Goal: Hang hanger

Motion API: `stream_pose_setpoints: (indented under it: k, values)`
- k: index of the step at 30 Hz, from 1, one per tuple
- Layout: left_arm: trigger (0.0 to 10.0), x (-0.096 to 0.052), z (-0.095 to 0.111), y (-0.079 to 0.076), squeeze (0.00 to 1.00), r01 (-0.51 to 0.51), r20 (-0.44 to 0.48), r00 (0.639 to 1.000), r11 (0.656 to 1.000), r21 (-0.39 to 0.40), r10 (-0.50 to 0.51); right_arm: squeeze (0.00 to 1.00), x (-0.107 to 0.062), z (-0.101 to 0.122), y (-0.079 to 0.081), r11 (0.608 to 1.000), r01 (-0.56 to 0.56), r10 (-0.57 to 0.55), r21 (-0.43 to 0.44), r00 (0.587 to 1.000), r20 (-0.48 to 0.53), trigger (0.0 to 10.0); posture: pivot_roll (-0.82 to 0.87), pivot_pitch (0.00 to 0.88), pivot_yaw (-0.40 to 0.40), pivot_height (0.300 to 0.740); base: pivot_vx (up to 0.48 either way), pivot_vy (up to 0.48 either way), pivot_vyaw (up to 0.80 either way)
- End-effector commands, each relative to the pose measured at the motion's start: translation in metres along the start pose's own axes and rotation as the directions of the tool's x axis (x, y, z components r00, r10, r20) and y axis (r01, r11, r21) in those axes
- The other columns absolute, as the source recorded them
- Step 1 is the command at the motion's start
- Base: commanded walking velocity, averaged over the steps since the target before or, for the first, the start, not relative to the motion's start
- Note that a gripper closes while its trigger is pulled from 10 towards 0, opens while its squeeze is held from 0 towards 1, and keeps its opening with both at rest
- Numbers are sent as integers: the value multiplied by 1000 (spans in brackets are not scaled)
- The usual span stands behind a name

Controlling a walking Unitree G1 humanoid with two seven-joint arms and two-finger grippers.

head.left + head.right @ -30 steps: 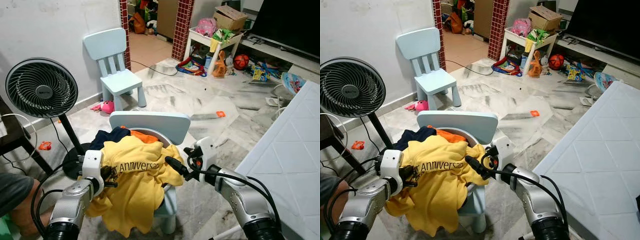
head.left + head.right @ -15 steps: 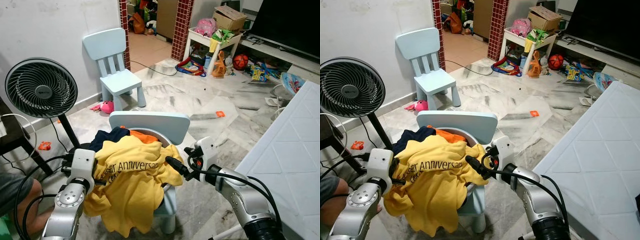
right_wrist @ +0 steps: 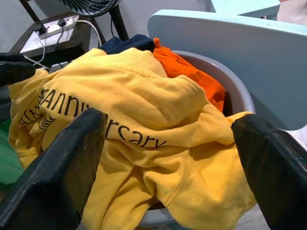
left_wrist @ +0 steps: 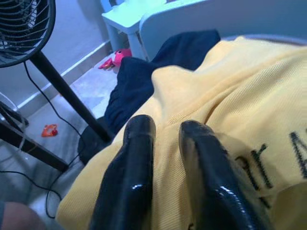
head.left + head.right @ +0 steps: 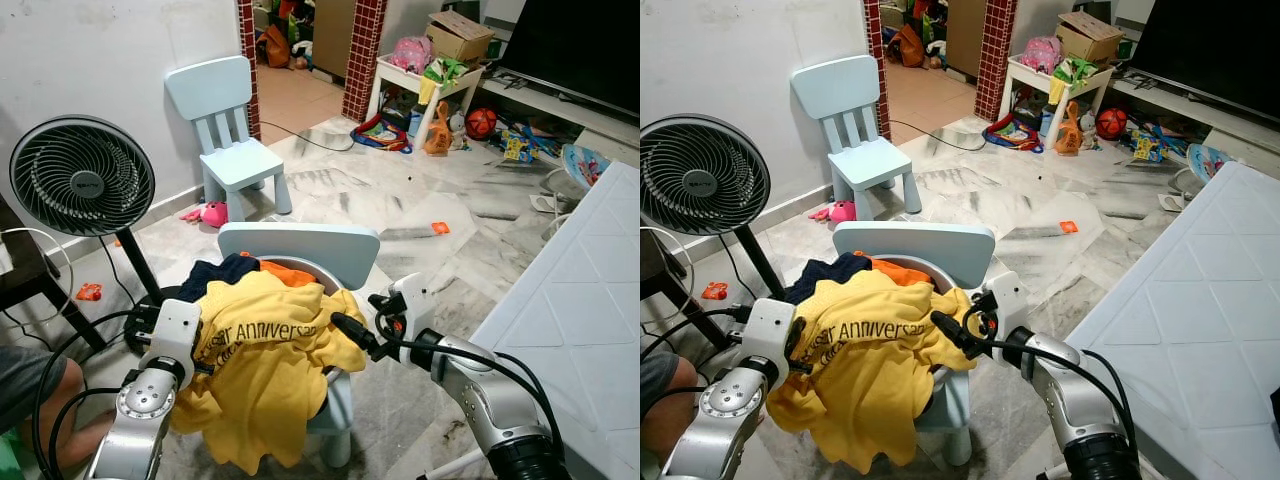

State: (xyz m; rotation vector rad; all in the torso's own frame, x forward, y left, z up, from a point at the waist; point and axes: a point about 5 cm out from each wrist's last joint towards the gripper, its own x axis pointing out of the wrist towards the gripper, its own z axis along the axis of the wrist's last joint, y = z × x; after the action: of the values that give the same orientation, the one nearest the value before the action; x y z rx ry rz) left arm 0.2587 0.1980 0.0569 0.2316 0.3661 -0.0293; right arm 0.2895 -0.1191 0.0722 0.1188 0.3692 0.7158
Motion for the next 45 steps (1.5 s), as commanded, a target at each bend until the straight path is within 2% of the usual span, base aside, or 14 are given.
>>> stream_pose_setpoints:
  k: [1,8,11,14,21,25,31,36,37,38,39,45]
  values:
    - [10000,-2,2,2,1000,0,-1,1000,1000,-15,0,0,-1,2,-2,1000,7,-7,-5,1000,-3,10000,-52,40,-52,740,0,0,0]
    - [10000,-7,5,1,1000,9,-8,1000,998,-67,-10,0,-1,2,-2,1000,6,-7,-3,1000,-5,10000,-49,41,-53,740,0,0,0]
    - [10000,-9,4,-2,1000,16,-35,999,991,-135,-21,0,-1,2,-2,1000,7,-7,-1,1000,-5,10000,-48,43,-52,740,0,0,0]
    - [10000,-9,2,-3,1000,17,-49,998,985,-170,-25,0,-1,2,-2,1000,7,-7,-1,1000,-6,10000,-48,43,-52,740,0,0,0]
    - [10000,-9,-4,4,1000,10,-95,995,969,-247,-34,0,-1,2,-2,1000,10,-10,1,1000,-7,10000,-51,47,-50,740,0,0,0]
    - [10000,-9,-5,6,1000,10,-110,993,964,-267,-41,0,-1,1,-3,1000,11,-11,3,1000,-9,10000,-49,46,-51,740,0,0,0]
    - [10000,-2,-19,11,1000,22,-165,984,958,-286,-72,0,-1,1,-3,1000,11,-11,2,1000,-12,10000,-55,42,-53,740,0,0,0]
    - [10000,2,-19,15,1000,26,-171,982,955,-295,-80,0,-2,1,-4,1000,18,-18,5,1000,-11,10000,-58,39,-50,740,0,0,0]
    - [10000,4,-19,14,678,36,-173,981,956,-291,-90,0,-2,0,-4,1000,20,-20,6,1000,-11,10000,-61,38,-49,740,0,0,0]
    - [10000,4,-19,14,678,36,-173,981,956,-291,-90,0,-2,0,-4,1000,20,-20,6,1000,-11,10000,-61,38,-49,740,0,0,0]
    - [10000,6,-20,14,0,45,-173,980,957,-288,-98,0,-2,0,-5,1000,23,-22,7,1000,-11,10000,-63,38,-49,740,0,0,0]
    - [10000,12,-13,12,0,66,-151,982,957,-283,-113,0,-3,0,-6,1000,29,-29,9,1000,-10,10000,-65,40,-52,740,0,0,0]
